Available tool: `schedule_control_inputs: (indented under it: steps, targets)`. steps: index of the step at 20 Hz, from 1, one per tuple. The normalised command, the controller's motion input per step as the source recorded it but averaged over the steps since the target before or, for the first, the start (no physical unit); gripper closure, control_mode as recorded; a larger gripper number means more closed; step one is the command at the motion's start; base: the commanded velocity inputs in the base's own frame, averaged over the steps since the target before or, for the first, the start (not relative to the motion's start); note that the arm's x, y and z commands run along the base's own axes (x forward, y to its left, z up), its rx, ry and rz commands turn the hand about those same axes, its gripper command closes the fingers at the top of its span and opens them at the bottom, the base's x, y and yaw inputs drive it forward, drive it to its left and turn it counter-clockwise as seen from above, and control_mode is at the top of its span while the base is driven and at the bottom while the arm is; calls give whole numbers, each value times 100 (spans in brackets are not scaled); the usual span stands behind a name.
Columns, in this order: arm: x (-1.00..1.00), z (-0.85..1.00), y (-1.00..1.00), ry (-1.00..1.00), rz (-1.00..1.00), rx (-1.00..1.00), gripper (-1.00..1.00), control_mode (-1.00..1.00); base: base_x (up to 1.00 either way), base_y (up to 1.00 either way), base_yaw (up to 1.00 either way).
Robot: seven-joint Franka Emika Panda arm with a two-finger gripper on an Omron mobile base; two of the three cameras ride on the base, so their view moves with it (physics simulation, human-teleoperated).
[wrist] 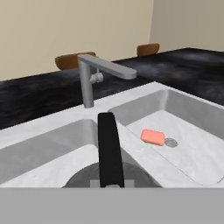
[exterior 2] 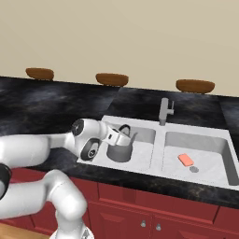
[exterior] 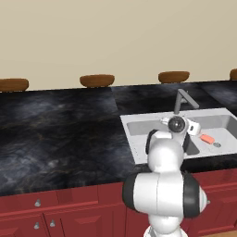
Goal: Open the cabinet, pick the kettle from the cabinet, and place it in the sink.
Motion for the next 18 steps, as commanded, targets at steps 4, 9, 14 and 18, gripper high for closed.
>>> schedule_control_inputs:
  steps: [4, 9, 14, 18]
  targets:
    - [0, -23, 14, 4, 0, 10, 100, -100, 0, 0, 0]
    - [4, -26, 6, 0, 0, 8, 100, -100, 0, 0, 0]
    - [6, -24, 0, 0, 0, 5, 100, -100, 0, 0, 0]
    - [18, -11, 0, 0, 0, 1, 100, -100, 0, 0, 0]
